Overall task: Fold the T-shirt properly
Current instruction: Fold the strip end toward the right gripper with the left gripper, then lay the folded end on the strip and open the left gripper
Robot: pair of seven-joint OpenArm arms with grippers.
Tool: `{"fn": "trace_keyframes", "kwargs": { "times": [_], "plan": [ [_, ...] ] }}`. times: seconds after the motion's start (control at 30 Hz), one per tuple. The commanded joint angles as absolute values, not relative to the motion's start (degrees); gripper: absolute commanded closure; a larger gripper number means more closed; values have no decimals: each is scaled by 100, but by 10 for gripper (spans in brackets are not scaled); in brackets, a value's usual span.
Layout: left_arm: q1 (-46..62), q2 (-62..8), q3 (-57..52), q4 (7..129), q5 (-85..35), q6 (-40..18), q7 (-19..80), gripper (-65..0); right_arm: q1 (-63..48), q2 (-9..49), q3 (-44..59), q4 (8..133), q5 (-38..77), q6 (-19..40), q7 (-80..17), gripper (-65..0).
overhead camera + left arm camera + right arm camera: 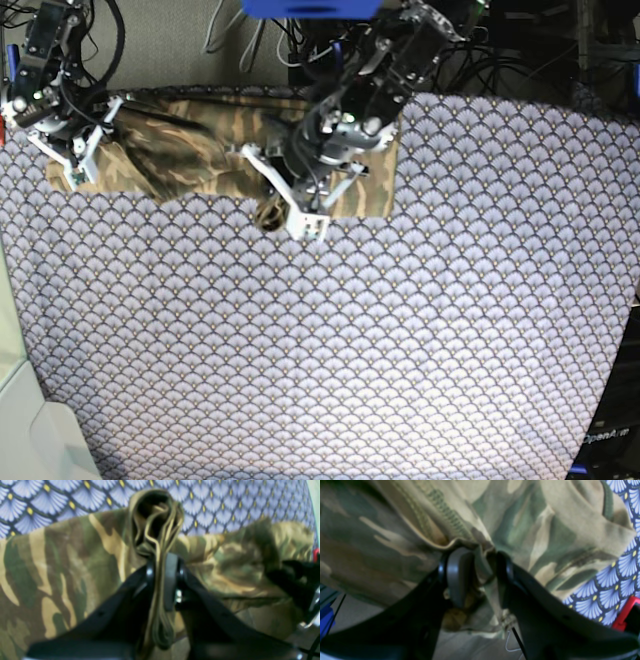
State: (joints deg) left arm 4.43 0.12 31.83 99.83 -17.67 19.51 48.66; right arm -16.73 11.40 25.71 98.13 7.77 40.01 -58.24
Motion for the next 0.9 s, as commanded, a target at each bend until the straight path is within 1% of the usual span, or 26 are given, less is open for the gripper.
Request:
{"fn": "trace_keyframes", "kwargs": {
  "times": [0.0, 0.17, 0.53, 0.7, 0.87],
  "plan": [
    [356, 154, 3213, 10088, -1833, 1895, 4796, -9, -1692, 1174, 2571, 9851, 778, 4000, -5842, -222],
    [233, 136, 3556, 10088, -1789, 1895, 4796, -9, -1692, 1174, 2571, 9851, 778, 4000, -5842, -222],
    [189, 127, 3574, 9930, -1842, 1859, 4804, -9, -1692, 1174, 2571, 9851, 778, 4000, -5842, -222],
    [163, 22, 3881, 9947, -1842, 1859, 4804, -9, -1692, 1174, 2571, 9851, 778, 4000, -5842, -222],
    [163, 13, 3864, 9938, -1842, 1859, 4804, -9, -1692, 1174, 2571, 9851, 778, 4000, -5842, -222]
  ]
}}
